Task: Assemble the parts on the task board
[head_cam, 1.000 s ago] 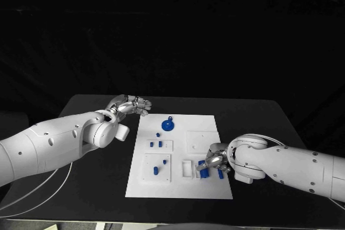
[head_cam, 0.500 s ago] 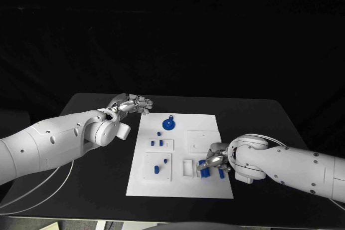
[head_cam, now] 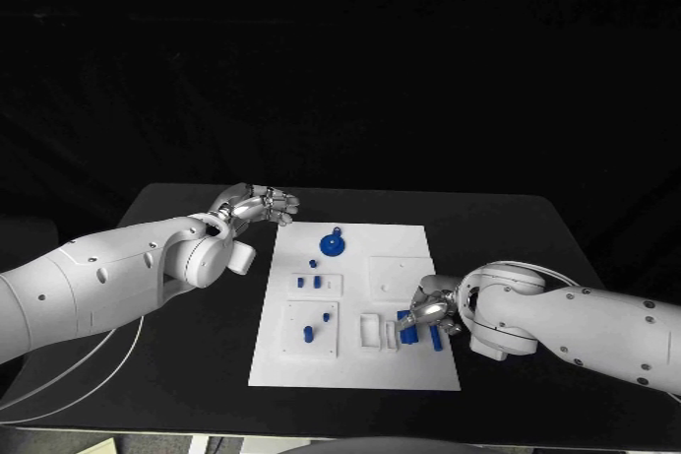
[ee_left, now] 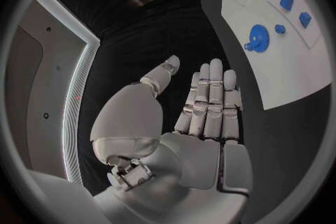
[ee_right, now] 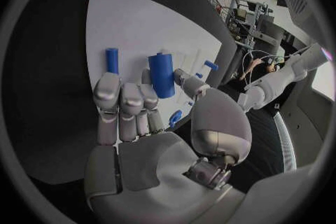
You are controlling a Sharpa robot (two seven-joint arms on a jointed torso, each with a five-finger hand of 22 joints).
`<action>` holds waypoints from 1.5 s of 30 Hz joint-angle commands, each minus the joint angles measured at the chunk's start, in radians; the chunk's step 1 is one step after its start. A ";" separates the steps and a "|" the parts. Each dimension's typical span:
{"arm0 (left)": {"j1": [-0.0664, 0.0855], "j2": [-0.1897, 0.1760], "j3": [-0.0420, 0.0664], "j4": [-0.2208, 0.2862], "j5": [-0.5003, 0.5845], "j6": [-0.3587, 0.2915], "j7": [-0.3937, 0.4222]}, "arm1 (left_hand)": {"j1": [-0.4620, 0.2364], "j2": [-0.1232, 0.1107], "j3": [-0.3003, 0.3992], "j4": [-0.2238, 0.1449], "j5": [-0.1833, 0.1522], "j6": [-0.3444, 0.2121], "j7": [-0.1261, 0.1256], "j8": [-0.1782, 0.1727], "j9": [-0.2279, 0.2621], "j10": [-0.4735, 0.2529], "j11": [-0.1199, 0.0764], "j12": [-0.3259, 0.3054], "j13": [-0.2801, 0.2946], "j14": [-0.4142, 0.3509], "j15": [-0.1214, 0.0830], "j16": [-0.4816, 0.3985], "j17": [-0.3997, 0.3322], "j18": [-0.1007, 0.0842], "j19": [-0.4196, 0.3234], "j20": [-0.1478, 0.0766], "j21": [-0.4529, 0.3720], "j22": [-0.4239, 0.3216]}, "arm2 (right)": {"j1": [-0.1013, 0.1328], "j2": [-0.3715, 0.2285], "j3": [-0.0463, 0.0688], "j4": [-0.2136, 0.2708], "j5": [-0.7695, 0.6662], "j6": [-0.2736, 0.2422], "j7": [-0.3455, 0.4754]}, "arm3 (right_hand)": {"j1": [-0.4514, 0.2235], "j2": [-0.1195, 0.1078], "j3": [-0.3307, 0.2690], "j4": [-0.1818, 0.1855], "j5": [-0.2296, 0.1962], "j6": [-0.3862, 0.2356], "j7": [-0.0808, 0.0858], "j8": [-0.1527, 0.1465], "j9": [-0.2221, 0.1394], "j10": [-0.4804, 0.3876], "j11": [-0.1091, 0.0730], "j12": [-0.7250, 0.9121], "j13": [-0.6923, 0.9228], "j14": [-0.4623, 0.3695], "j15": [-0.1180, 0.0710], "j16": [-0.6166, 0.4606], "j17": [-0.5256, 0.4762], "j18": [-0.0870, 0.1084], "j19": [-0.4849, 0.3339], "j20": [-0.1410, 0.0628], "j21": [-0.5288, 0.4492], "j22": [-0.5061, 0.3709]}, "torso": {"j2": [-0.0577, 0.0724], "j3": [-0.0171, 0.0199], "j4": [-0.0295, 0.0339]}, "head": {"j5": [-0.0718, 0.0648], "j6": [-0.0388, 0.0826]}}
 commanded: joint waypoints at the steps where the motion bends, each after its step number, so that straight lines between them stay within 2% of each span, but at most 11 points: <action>1: 0.001 0.001 0.001 0.001 0.005 0.012 0.011 | -0.011 -0.001 0.000 0.007 -0.003 -0.008 -0.001 0.006 -0.001 0.002 0.001 0.000 -0.001 0.007 -0.002 -0.007 0.002 0.014 0.009 0.000 -0.006 0.001 | 0.018 -0.007 0.001 0.018 0.029 -0.031 -0.003 | -0.006 0.002 0.002 -0.006 0.001 0.010 0.001 0.003 0.003 0.007 0.000 -0.004 0.002 0.002 -0.006 -0.005 0.001 0.122 0.000 0.008 0.007 0.015 | 0.000 -0.0012 -0.0003 | -0.001 0.002; 7: 0.001 0.000 0.001 0.001 0.005 0.012 0.010 | -0.010 -0.001 0.000 0.007 -0.003 -0.008 -0.001 0.006 -0.001 0.002 0.001 0.000 -0.002 0.007 -0.002 -0.007 0.003 0.014 0.009 0.000 -0.006 0.002 | 0.038 -0.006 0.001 0.031 0.110 -0.026 -0.009 | -0.014 -0.002 0.006 -0.006 -0.001 0.014 0.001 0.002 0.003 0.009 -0.001 -0.006 0.004 0.002 -0.006 -0.006 0.002 0.122 0.000 0.009 0.007 0.015 | 0.000 -0.0021 0.0009 | 0.000 0.003; 14: 0.001 0.000 0.001 0.002 0.005 0.012 0.009 | -0.009 -0.002 0.000 0.007 -0.003 -0.008 -0.001 0.006 -0.001 0.002 0.000 0.000 -0.002 0.007 -0.002 -0.008 0.003 0.014 0.009 0.000 -0.006 0.002 | 0.038 0.018 0.001 0.019 0.158 0.005 -0.021 | -0.021 -0.002 0.007 -0.006 0.000 0.015 0.001 0.000 0.003 0.007 -0.001 -0.010 0.001 0.003 -0.006 -0.006 0.002 0.122 0.000 0.010 0.007 0.015 | 0.001 -0.0027 0.0022 | 0.002 0.003; 17: 0.001 -0.001 0.001 0.003 0.005 0.015 0.006 | -0.009 -0.002 0.000 0.006 -0.003 -0.008 -0.002 0.007 -0.001 0.002 0.000 0.000 -0.002 0.007 -0.002 -0.008 0.004 0.014 0.009 0.000 -0.007 0.002 | 0.038 0.035 0.001 0.008 0.112 0.024 -0.027 | -0.029 -0.001 0.007 -0.006 -0.001 0.015 0.001 -0.003 0.003 0.005 -0.001 -0.013 0.001 0.003 -0.006 -0.007 0.002 0.122 0.000 0.011 0.007 0.014 | 0.001 -0.0032 0.0016 | 0.004 0.001; 22: 0.001 0.000 0.001 0.002 0.005 0.017 0.006 | -0.010 -0.002 0.000 0.007 -0.003 -0.008 -0.001 0.007 -0.001 0.002 0.000 0.000 -0.002 0.007 -0.002 -0.009 0.004 0.014 0.009 0.000 -0.007 0.003 | 0.038 0.067 -0.001 -0.009 0.129 0.027 -0.024 | -0.036 -0.003 0.009 -0.005 -0.001 0.017 0.001 -0.004 0.004 0.003 -0.001 -0.017 0.001 0.003 -0.006 -0.009 0.002 0.122 -0.002 0.012 0.007 0.014 | 0.002 -0.0022 0.0012 | 0.007 -0.001; 29: 0.001 0.000 0.001 0.003 0.005 0.015 0.006 | -0.010 -0.001 0.000 0.007 -0.003 -0.008 -0.001 0.007 -0.001 0.002 0.001 0.000 -0.002 0.007 -0.002 -0.009 0.005 0.014 0.009 0.000 -0.007 0.003 | 0.038 0.100 -0.013 -0.035 0.131 0.028 -0.021 | -0.040 -0.002 0.009 -0.004 0.000 0.017 0.001 -0.005 0.004 0.003 -0.001 -0.018 0.001 0.003 -0.006 -0.009 0.002 0.122 -0.002 0.012 0.007 0.014 | 0.003 -0.0012 0.0018 | 0.008 -0.006; 31: 0.001 0.000 0.001 0.003 0.005 0.015 0.005 | -0.010 -0.001 0.000 0.007 -0.003 -0.008 -0.002 0.007 -0.001 0.002 0.001 0.000 -0.002 0.007 -0.002 -0.010 0.005 0.014 0.009 0.000 -0.007 0.003 | 0.037 0.107 -0.019 -0.042 0.075 0.044 -0.022 | -0.042 -0.001 0.009 -0.004 0.000 0.018 0.001 -0.006 0.004 0.003 -0.001 -0.018 0.002 0.003 -0.006 -0.009 0.002 0.122 -0.002 0.012 0.007 0.014 | 0.003 -0.0011 0.0014 | 0.009 -0.006; 34: 0.001 0.001 0.001 0.003 0.005 0.016 0.004 | -0.010 -0.001 0.000 0.007 -0.002 -0.008 -0.001 0.007 -0.001 0.002 0.001 0.000 -0.002 0.007 -0.002 -0.010 0.006 0.014 0.009 0.000 -0.007 0.003 | 0.036 0.110 -0.028 -0.048 0.081 0.049 -0.022 | -0.045 -0.001 0.008 -0.005 0.000 0.018 0.001 -0.007 0.004 0.001 -0.001 -0.020 0.000 0.003 -0.006 -0.010 0.002 0.122 -0.002 0.013 0.007 0.014 | 0.003 -0.0009 0.0013 | 0.012 -0.008; 40: 0.002 0.001 0.001 0.002 0.005 0.016 0.003 | -0.011 -0.001 0.000 0.008 -0.002 -0.008 -0.001 0.007 -0.002 0.002 0.001 0.000 -0.003 0.007 -0.002 -0.011 0.006 0.014 0.009 0.000 -0.007 0.004 | 0.031 0.118 -0.035 -0.053 0.086 0.050 -0.019 | -0.047 -0.001 0.008 -0.005 -0.001 0.018 0.001 -0.007 0.004 0.001 -0.001 -0.021 0.001 0.002 -0.006 -0.010 0.002 0.122 -0.003 0.013 0.007 0.014 | 0.002 -0.0008 0.0003 | 0.014 -0.012; 45: 0.002 0.000 0.001 0.004 0.005 0.017 0.004 | -0.011 -0.001 0.000 0.008 -0.002 -0.008 -0.001 0.007 -0.002 0.002 0.001 0.000 -0.003 0.007 -0.002 -0.011 0.007 0.014 0.009 0.000 -0.008 0.004 | 0.026 0.125 -0.036 -0.059 0.075 0.044 -0.013 | -0.049 0.000 0.008 -0.005 -0.001 0.018 0.001 -0.008 0.004 0.001 -0.001 -0.021 0.001 0.002 -0.006 -0.011 0.002 0.122 -0.003 0.013 0.007 0.014 | 0.003 -0.0009 0.0013 | 0.016 -0.012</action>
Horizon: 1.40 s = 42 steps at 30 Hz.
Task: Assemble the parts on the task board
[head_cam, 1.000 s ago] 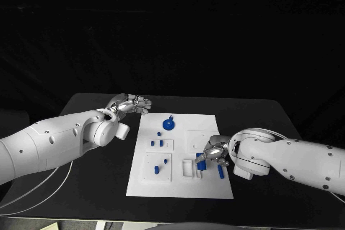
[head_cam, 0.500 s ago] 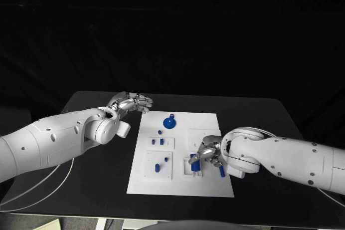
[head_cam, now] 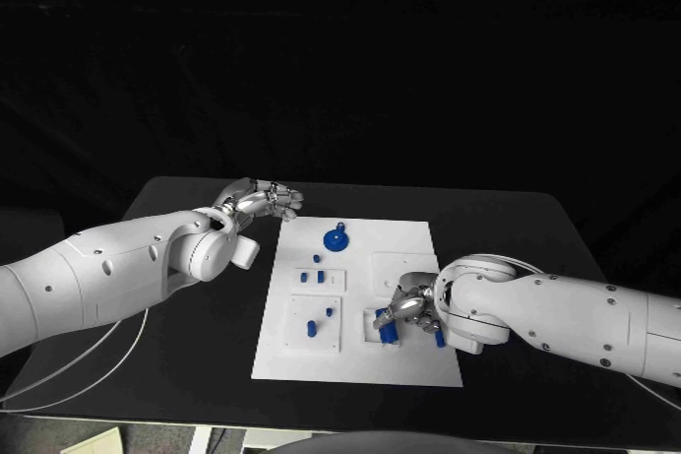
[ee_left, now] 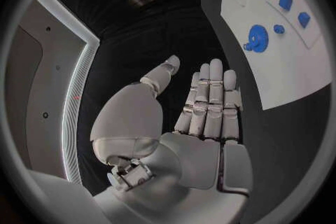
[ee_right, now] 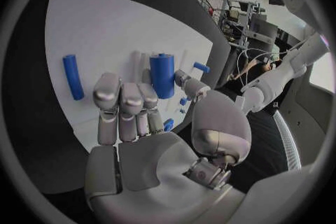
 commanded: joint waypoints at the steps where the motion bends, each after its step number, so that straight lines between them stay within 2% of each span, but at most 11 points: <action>1: 0.001 0.000 0.001 0.003 0.005 0.013 0.006 | -0.011 -0.001 0.000 0.008 -0.002 -0.008 -0.001 0.007 -0.001 0.002 0.001 0.000 -0.001 0.007 -0.002 -0.004 0.001 0.014 0.009 0.000 -0.004 0.001 | -0.004 0.005 -0.001 -0.004 -0.021 0.016 0.009 | -0.008 0.003 0.006 0.000 0.000 0.008 0.000 -0.007 -0.002 0.000 0.001 -0.005 0.000 0.000 -0.009 -0.003 0.001 0.122 0.000 0.006 0.003 0.014 | 0.001 0.0002 0.0006 | 0.003 0.000; 14: 0.001 0.001 0.001 0.002 0.005 0.013 0.006 | -0.011 -0.001 0.000 0.008 -0.002 -0.008 -0.001 0.007 -0.001 0.002 0.001 0.000 -0.002 0.008 -0.002 -0.004 0.002 0.014 0.009 0.000 -0.004 0.002 | -0.006 0.015 -0.001 -0.005 -0.002 0.006 0.019 | -0.018 0.003 0.003 0.001 -0.001 0.010 -0.001 -0.008 -0.001 0.001 0.000 -0.006 0.002 0.000 -0.009 -0.004 0.001 0.122 0.000 0.007 0.003 0.014 | 0.000 -0.0005 -0.0006 | 0.009 -0.004; 19: 0.001 0.001 0.001 0.006 0.005 0.013 0.005 | -0.012 -0.001 -0.001 0.009 -0.002 -0.008 -0.001 0.007 -0.001 0.002 0.001 0.000 -0.002 0.008 -0.002 -0.005 0.003 0.014 0.009 0.000 -0.005 0.002 | -0.006 0.017 -0.001 -0.006 -0.003 0.016 0.019 | -0.049 -0.010 -0.009 0.020 -0.006 0.012 -0.002 -0.010 0.002 0.003 -0.001 -0.007 0.006 0.000 -0.011 -0.005 0.003 0.122 0.001 0.006 0.003 0.012 | 0.000 -0.0004 0.0008 | 0.008 -0.003; 22: 0.001 0.001 0.001 0.006 0.005 0.013 0.004 | -0.012 -0.001 -0.001 0.009 -0.003 -0.008 -0.001 0.007 -0.001 0.002 0.001 0.000 -0.002 0.008 -0.002 -0.005 0.003 0.014 0.009 0.000 -0.005 0.002 | -0.006 0.017 -0.001 -0.004 -0.015 0.014 0.021 | -0.063 -0.016 -0.023 0.025 -0.006 0.011 -0.002 -0.011 0.004 0.002 -0.001 -0.008 0.006 0.000 -0.011 -0.005 0.004 0.122 0.001 0.006 0.003 0.012 | 0.000 -0.0003 0.0006 | 0.011 -0.003; 26: 0.001 0.001 0.001 0.005 0.005 0.012 0.005 | -0.012 -0.001 -0.001 0.009 -0.003 -0.008 -0.001 0.007 -0.001 0.002 0.001 0.000 -0.002 0.008 -0.002 -0.005 0.003 0.014 0.009 0.001 -0.005 0.002 | -0.006 0.018 -0.001 -0.004 -0.021 0.015 0.019 | -0.087 -0.040 -0.059 0.024 -0.006 0.010 -0.002 -0.012 0.007 0.000 -0.002 -0.010 0.008 -0.001 -0.011 -0.005 0.005 0.122 0.000 0.004 0.004 0.013 | 0.000 0.0002 -0.0013 | 0.012 -0.004; 29: 0.001 0.001 0.001 0.005 0.005 0.013 0.005 | -0.013 -0.001 -0.001 0.009 -0.003 -0.008 -0.001 0.007 -0.001 0.002 0.001 0.000 -0.002 0.008 -0.002 -0.006 0.004 0.014 0.009 0.001 -0.005 0.002 | -0.006 0.019 -0.001 -0.007 -0.024 0.016 0.019 | -0.101 -0.036 -0.101 0.014 -0.006 0.008 -0.004 -0.014 0.012 0.000 -0.003 -0.012 0.012 -0.002 -0.013 -0.005 0.008 0.122 -0.004 -0.002 0.004 0.013 | 0.000 0.0002 -0.0014 | 0.012 -0.005; 38: 0.001 0.000 0.001 0.004 0.005 0.013 0.004 | -0.014 -0.001 -0.001 0.010 -0.003 -0.008 -0.001 0.007 -0.002 0.002 0.001 0.000 -0.002 0.008 -0.002 -0.007 0.005 0.014 0.009 0.001 -0.005 0.003 | -0.006 0.021 -0.001 -0.016 -0.025 0.011 0.021 | -0.114 -0.043 -0.139 0.005 -0.006 0.006 -0.005 -0.018 0.017 -0.006 -0.004 -0.019 0.012 -0.004 -0.014 -0.008 0.009 0.122 -0.009 -0.008 0.002 0.012 | 0.000 0.0003 -0.0004 | 0.012 -0.004; 42: 0.002 -0.001 0.001 0.005 0.005 0.012 0.004 | -0.014 -0.001 -0.001 0.010 -0.003 -0.008 -0.001 0.007 -0.002 0.002 0.001 0.000 -0.002 0.008 -0.002 -0.007 0.005 0.014 0.009 0.001 -0.005 0.003 | -0.006 0.017 -0.001 -0.013 -0.027 0.006 0.025 | -0.123 -0.038 -0.163 -0.003 -0.006 0.006 -0.005 -0.020 0.020 -0.006 -0.005 -0.021 0.014 -0.005 -0.015 -0.009 0.011 0.122 -0.012 -0.011 0.001 0.012 | 0.000 0.0002 -0.0008 | 0.013 -0.004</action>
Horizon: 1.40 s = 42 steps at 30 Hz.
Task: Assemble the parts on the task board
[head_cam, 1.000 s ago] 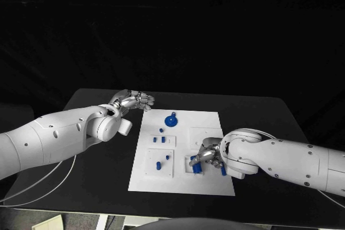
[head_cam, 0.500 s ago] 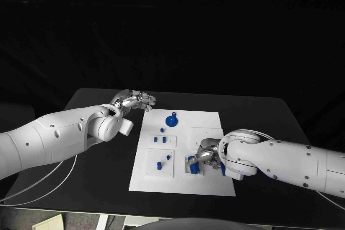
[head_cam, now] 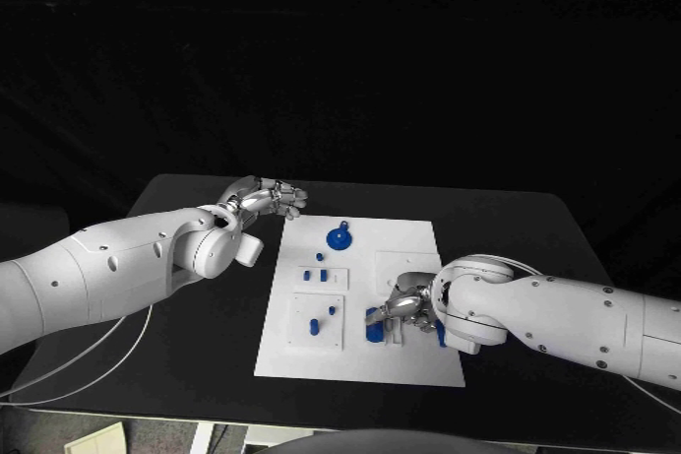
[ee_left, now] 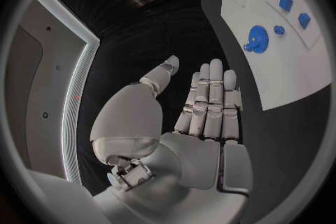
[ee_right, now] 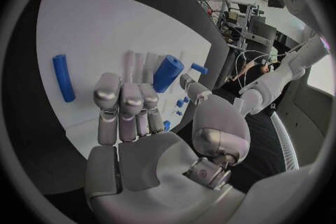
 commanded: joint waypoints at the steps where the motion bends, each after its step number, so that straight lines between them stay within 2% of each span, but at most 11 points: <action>1: 0.001 0.002 0.001 0.002 0.005 0.012 0.005 | -0.010 0.003 -0.002 0.005 -0.003 -0.008 -0.001 0.004 -0.001 0.002 0.001 0.000 -0.002 0.008 -0.002 -0.006 0.002 0.014 0.009 0.001 -0.006 0.002 | -0.002 -0.006 -0.001 0.002 -0.018 0.004 0.008 | -0.010 0.000 -0.010 -0.003 -0.005 0.001 -0.003 -0.005 0.002 -0.004 -0.002 -0.006 0.001 -0.002 -0.006 -0.005 0.001 0.120 -0.003 -0.006 0.001 0.012 | 0.000 -0.0003 -0.0001 | 0.001 0.000; 7: 0.001 0.000 0.001 0.002 0.005 0.013 0.005 | -0.010 0.003 -0.002 0.005 -0.002 -0.008 -0.001 0.004 -0.001 0.002 0.001 0.000 -0.002 0.008 -0.002 -0.007 0.002 0.014 0.009 0.001 -0.006 0.002 | -0.002 -0.031 -0.001 0.027 0.000 0.024 0.051 | -0.004 0.003 -0.018 -0.014 -0.005 0.002 -0.003 -0.006 0.004 -0.005 -0.003 -0.008 0.001 -0.002 -0.007 -0.006 0.002 0.120 -0.004 -0.009 0.000 0.011 | 0.000 0.0001 0.0001 | 0.001 0.001; 8: 0.001 -0.001 0.001 0.003 0.005 0.012 0.005 | -0.010 0.002 -0.002 0.005 -0.002 -0.009 -0.001 0.004 -0.001 0.002 0.001 0.000 -0.002 0.008 -0.002 -0.007 0.002 0.014 0.009 0.001 -0.006 0.002 | -0.002 -0.039 -0.001 0.033 0.019 0.029 0.061 | 0.013 -0.005 -0.019 -0.031 -0.005 0.002 -0.004 -0.007 0.005 -0.005 -0.003 -0.009 0.002 -0.002 -0.007 -0.006 0.002 0.120 -0.005 -0.011 0.000 0.012 | 0.000 0.0002 0.0001 | 0.001 0.001; 9: 0.001 -0.001 0.001 0.003 0.005 0.012 0.005 | -0.010 0.002 -0.002 0.005 -0.002 -0.009 -0.001 0.004 -0.001 0.002 0.001 0.000 -0.002 0.008 -0.002 -0.007 0.002 0.014 0.009 0.001 -0.006 0.002 | -0.002 -0.047 -0.001 0.038 0.035 0.037 0.067 | 0.032 -0.023 -0.023 -0.051 -0.005 -0.001 -0.003 -0.008 0.005 -0.008 -0.003 -0.011 0.001 -0.003 -0.007 -0.007 0.003 0.120 -0.005 -0.012 0.000 0.012 | 0.000 0.0001 0.0001 | 0.002 0.002; 10: 0.001 -0.001 0.001 0.002 0.005 0.013 0.005 | -0.010 0.002 -0.002 0.005 -0.002 -0.009 -0.001 0.004 -0.001 0.002 0.001 0.000 -0.002 0.008 -0.002 -0.007 0.003 0.014 0.009 0.001 -0.006 0.002 | -0.001 -0.053 0.000 0.043 0.043 0.038 0.072 | 0.040 -0.025 -0.033 -0.066 -0.004 -0.003 -0.002 -0.010 0.006 -0.010 -0.002 -0.013 0.000 -0.003 -0.007 -0.008 0.003 0.120 -0.006 -0.013 -0.001 0.011 | 0.000 0.0002 0.0001 | 0.002 0.002; 15: 0.001 -0.002 0.001 0.002 0.005 0.013 0.006 | -0.010 0.002 -0.002 0.006 -0.002 -0.009 -0.001 0.004 -0.001 0.002 0.001 0.000 -0.002 0.008 -0.002 -0.007 0.003 0.014 0.009 0.001 -0.006 0.002 | -0.001 -0.077 0.000 0.065 0.042 0.044 0.089 | 0.085 -0.001 -0.080 -0.145 -0.005 0.001 -0.003 -0.012 0.014 -0.007 -0.002 -0.017 0.004 -0.002 -0.006 -0.011 0.005 0.120 -0.006 -0.012 -0.003 0.009 | 0.000 0.0000 -0.0008 | 0.003 0.003; 20: 0.001 -0.002 0.001 0.002 0.005 0.013 0.006 | -0.010 0.003 -0.001 0.006 -0.002 -0.008 -0.001 0.005 -0.001 0.002 0.001 0.000 -0.002 0.008 -0.002 -0.008 0.003 0.014 0.009 0.001 -0.006 0.002 | -0.001 -0.078 0.000 0.066 0.049 0.050 0.089 | 0.110 0.011 -0.097 -0.185 -0.005 0.005 -0.003 -0.014 0.018 -0.007 -0.003 -0.022 0.003 -0.001 -0.007 -0.013 0.005 0.120 -0.006 -0.010 -0.006 0.007 | 0.001 0.0009 -0.0010 | 0.006 0.002; 27: 0.001 -0.001 0.001 0.002 0.005 0.013 0.006 | -0.010 0.003 -0.001 0.006 -0.002 -0.008 -0.001 0.005 -0.001 0.002 0.001 0.000 -0.002 0.009 -0.002 -0.008 0.004 0.014 0.009 0.001 -0.006 0.003 | -0.003 -0.063 0.000 0.060 0.032 0.047 0.081 | 0.127 0.032 -0.100 -0.204 -0.005 0.017 -0.006 -0.011 0.022 -0.001 -0.005 -0.022 0.006 0.001 -0.009 -0.015 0.006 0.120 -0.003 -0.007 -0.007 0.006 | 0.000 0.0006 -0.0006 | 0.004 0.002; 37: 0.001 -0.003 0.001 0.003 0.005 0.014 0.005 | -0.011 0.003 -0.001 0.007 -0.002 -0.008 -0.001 0.005 -0.001 0.003 0.001 0.000 -0.002 0.009 -0.002 -0.009 0.005 0.014 0.009 0.001 -0.007 0.003 | -0.011 -0.049 0.000 0.050 -0.016 0.013 0.063 | 0.118 0.074 -0.097 -0.194 -0.005 0.029 -0.009 -0.011 0.024 0.010 -0.008 -0.019 0.013 0.003 -0.011 -0.017 0.006 0.120 0.000 -0.002 -0.008 0.004 | 0.001 0.0001 0.0008 | 0.004 -0.001; 39: 0.001 -0.002 0.001 0.003 0.005 0.015 0.004 | -0.011 0.003 -0.001 0.007 -0.002 -0.008 -0.002 0.005 -0.001 0.003 0.001 0.000 -0.002 0.009 -0.002 -0.009 0.005 0.014 0.009 0.001 -0.007 0.003 | -0.012 -0.045 0.000 0.045 -0.024 0.010 0.059 | 0.126 0.100 -0.083 -0.189 -0.005 0.035 -0.011 -0.010 0.025 0.016 -0.010 -0.016 0.017 0.003 -0.012 -0.018 0.006 0.120 0.001 -0.002 -0.009 0.003 | 0.001 -0.0001 0.0007 | 0.004 -0.002; 42: 0.001 -0.001 0.001 0.002 0.005 0.015 0.005 | -0.014 0.005 -0.002 0.010 -0.002 -0.008 -0.002 0.005 -0.002 0.003 0.001 0.000 -0.003 0.009 -0.002 -0.010 0.007 0.014 0.010 0.001 -0.008 0.004 | -0.016 -0.040 0.000 0.043 -0.039 0.000 0.057 | 0.153 0.103 -0.039 -0.179 -0.005 0.049 -0.015 -0.010 0.024 0.027 -0.014 -0.013 0.020 0.004 -0.016 -0.020 0.006 0.120 0.003 0.000 -0.010 0.003 | 0.001 -0.0004 0.0006 | 0.002 -0.003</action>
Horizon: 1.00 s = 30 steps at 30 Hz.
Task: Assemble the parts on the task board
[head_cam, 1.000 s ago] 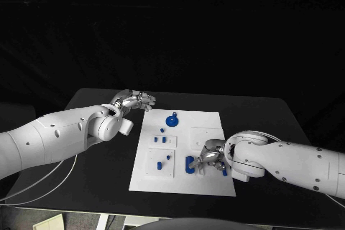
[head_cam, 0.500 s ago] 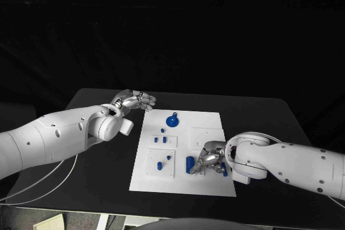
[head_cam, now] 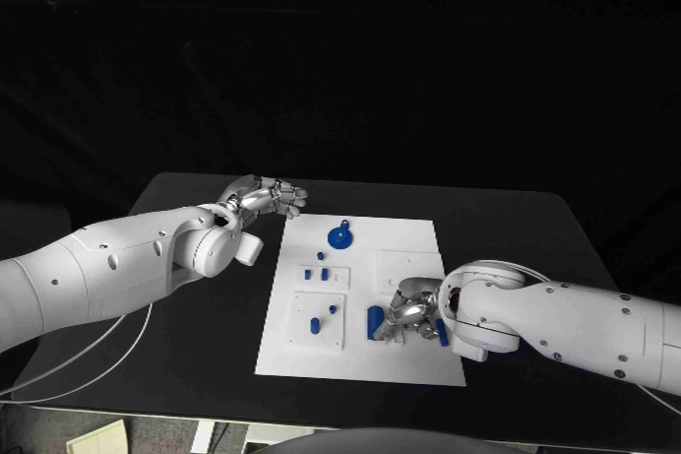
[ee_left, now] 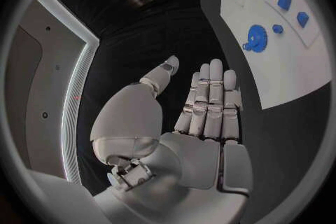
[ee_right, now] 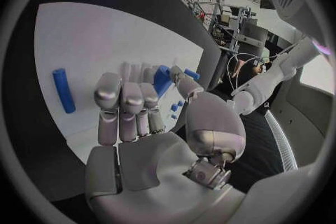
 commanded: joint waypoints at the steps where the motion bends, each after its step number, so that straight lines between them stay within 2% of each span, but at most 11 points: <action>1: 0.001 0.002 0.001 0.001 0.005 0.014 0.006 | -0.008 0.000 0.001 0.008 -0.002 -0.008 -0.001 0.006 -0.001 0.003 0.001 0.000 -0.001 0.006 0.002 -0.004 0.001 0.014 0.008 -0.001 -0.004 0.001 | -0.006 0.004 0.000 -0.002 -0.055 -0.017 -0.006 | 0.015 -0.001 0.023 0.007 -0.005 0.012 0.004 -0.002 -0.003 0.009 -0.001 0.003 0.001 0.000 -0.007 -0.004 0.000 0.121 0.006 0.005 -0.006 0.002 | -0.001 -0.0008 -0.0003 | 0.000 -0.002; 4: 0.001 0.001 0.001 0.002 0.005 0.014 0.006 | -0.009 0.000 0.001 0.009 -0.002 -0.008 -0.002 0.006 -0.002 0.003 0.001 0.000 -0.001 0.006 0.002 -0.004 0.002 0.014 0.008 -0.001 -0.004 0.002 | -0.007 0.005 0.000 -0.003 -0.056 -0.022 -0.006 | 0.034 0.017 0.072 0.025 -0.005 0.020 0.003 -0.005 -0.006 0.018 -0.002 0.004 0.005 0.001 -0.008 -0.005 0.000 0.121 0.009 0.008 -0.005 0.002 | 0.000 -0.0008 -0.0006 | 0.000 -0.003; 6: 0.001 0.001 0.001 0.002 0.005 0.014 0.006 | -0.009 0.000 0.001 0.009 -0.002 -0.008 -0.002 0.006 -0.002 0.003 0.001 0.000 -0.001 0.006 0.002 -0.004 0.002 0.014 0.008 -0.001 -0.004 0.002 | -0.008 0.006 0.000 -0.004 -0.056 -0.020 -0.006 | 0.027 0.047 0.100 0.056 -0.005 0.022 0.002 -0.007 -0.007 0.021 -0.002 0.003 0.006 0.001 -0.008 -0.006 0.000 0.121 0.009 0.011 -0.007 0.001 | -0.001 -0.0009 -0.0005 | -0.001 -0.004; 7: 0.001 0.000 0.001 0.002 0.005 0.013 0.006 | -0.009 0.000 0.001 0.009 -0.002 -0.008 -0.002 0.006 -0.002 0.003 0.001 0.000 -0.001 0.006 0.002 -0.005 0.002 0.014 0.008 -0.001 -0.004 0.002 | -0.008 0.006 0.000 -0.005 -0.056 -0.018 -0.006 | 0.027 0.050 0.128 0.075 -0.005 0.025 0.002 -0.009 -0.008 0.022 -0.002 0.002 0.006 0.002 -0.008 -0.006 0.000 0.121 0.009 0.013 -0.005 0.002 | -0.001 -0.0008 -0.0005 | -0.002 -0.005; 12: 0.001 0.000 0.001 0.002 0.005 0.014 0.006 | -0.009 0.000 0.001 0.009 -0.002 -0.008 -0.002 0.006 -0.002 0.003 0.001 0.000 -0.001 0.006 0.002 -0.005 0.002 0.014 0.008 -0.001 -0.004 0.002 | -0.008 0.005 0.000 -0.006 -0.055 -0.008 -0.006 | 0.045 0.044 0.221 0.095 -0.005 0.030 0.003 -0.015 -0.010 0.027 -0.002 0.001 0.012 0.003 -0.007 -0.005 0.002 0.121 0.012 0.016 0.000 0.007 | -0.001 -0.0007 -0.0010 | -0.002 -0.005; 17: 0.001 -0.001 0.001 0.002 0.005 0.014 0.006 | -0.009 0.000 0.001 0.010 -0.002 -0.008 -0.002 0.006 -0.002 0.003 0.001 0.000 -0.001 0.006 0.002 -0.005 0.003 0.014 0.008 -0.002 -0.004 0.002 | -0.009 0.008 0.000 -0.007 -0.042 0.010 -0.005 | 0.050 0.043 0.246 0.090 -0.004 0.032 0.003 -0.016 -0.010 0.028 -0.001 0.000 0.014 0.004 -0.007 -0.005 0.002 0.121 0.013 0.017 0.002 0.008 | -0.001 -0.0004 -0.0008 | -0.002 -0.005; 19: 0.001 -0.001 0.001 0.002 0.005 0.013 0.006 | -0.009 0.000 0.001 0.009 -0.002 -0.008 -0.002 0.006 -0.002 0.003 0.000 0.000 -0.001 0.006 0.002 -0.005 0.003 0.014 0.008 -0.002 -0.004 0.002 | -0.009 0.010 0.000 -0.008 -0.039 0.019 -0.005 | 0.044 0.035 0.245 0.084 0.000 0.032 0.004 -0.018 -0.010 0.028 0.000 -0.001 0.014 0.004 -0.005 -0.005 0.002 0.121 0.013 0.019 0.004 0.009 | -0.001 -0.0004 -0.0008 | -0.002 -0.005; 23: 0.001 -0.001 0.001 0.002 0.005 0.014 0.006 | -0.009 -0.001 0.001 0.010 -0.002 -0.008 -0.002 0.006 -0.002 0.003 0.000 0.000 -0.001 0.006 0.002 -0.006 0.003 0.014 0.008 -0.002 -0.005 0.002 | -0.012 0.013 0.000 -0.012 -0.034 0.027 -0.004 | 0.006 0.012 0.191 0.040 0.057 0.034 0.006 -0.022 -0.011 0.028 0.001 -0.005 0.017 0.006 -0.004 -0.006 0.002 0.121 0.015 0.023 0.007 0.011 | -0.001 -0.0005 -0.0006 | -0.002 -0.006; 25: 0.001 -0.001 0.001 0.001 0.005 0.014 0.005 | -0.009 -0.001 0.001 0.010 -0.002 -0.008 -0.002 0.006 -0.002 0.003 0.000 0.000 -0.001 0.006 0.002 -0.006 0.003 0.014 0.008 -0.002 -0.005 0.003 | -0.013 0.012 0.000 -0.011 -0.031 0.030 -0.003 | -0.019 -0.023 0.138 0.017 0.054 0.034 0.006 -0.025 -0.010 0.027 0.001 -0.007 0.019 0.006 -0.004 -0.006 0.002 0.121 0.015 0.023 0.007 0.010 | -0.001 -0.0005 -0.0005 | -0.001 -0.006; 26: 0.001 -0.001 0.001 0.001 0.005 0.014 0.005 | -0.009 -0.001 0.001 0.010 -0.002 -0.008 -0.002 0.006 -0.002 0.003 0.000 0.000 -0.001 0.006 0.002 -0.006 0.004 0.014 0.008 -0.002 -0.005 0.003 | -0.014 0.011 0.000 -0.011 -0.031 0.030 -0.003 | -0.022 -0.025 0.128 0.013 0.054 0.034 0.006 -0.025 -0.010 0.028 0.001 -0.008 0.019 0.006 -0.004 -0.006 0.003 0.121 0.015 0.022 0.007 0.010 | -0.001 -0.0005 -0.0004 | -0.001 -0.006; 30: 0.001 -0.001 0.001 0.001 0.005 0.014 0.006 | -0.009 -0.001 0.001 0.010 -0.002 -0.008 -0.002 0.006 -0.002 0.003 0.000 0.000 -0.002 0.006 0.002 -0.006 0.004 0.014 0.008 -0.002 -0.005 0.003 | -0.014 0.007 0.000 -0.010 -0.030 0.027 0.002 | -0.041 -0.073 0.084 0.005 -0.001 0.034 0.005 -0.028 -0.010 0.026 0.001 -0.011 0.020 0.006 -0.005 -0.007 0.003 0.121 0.013 0.020 0.003 0.008 | -0.001 -0.0006 -0.0007 | -0.002 -0.006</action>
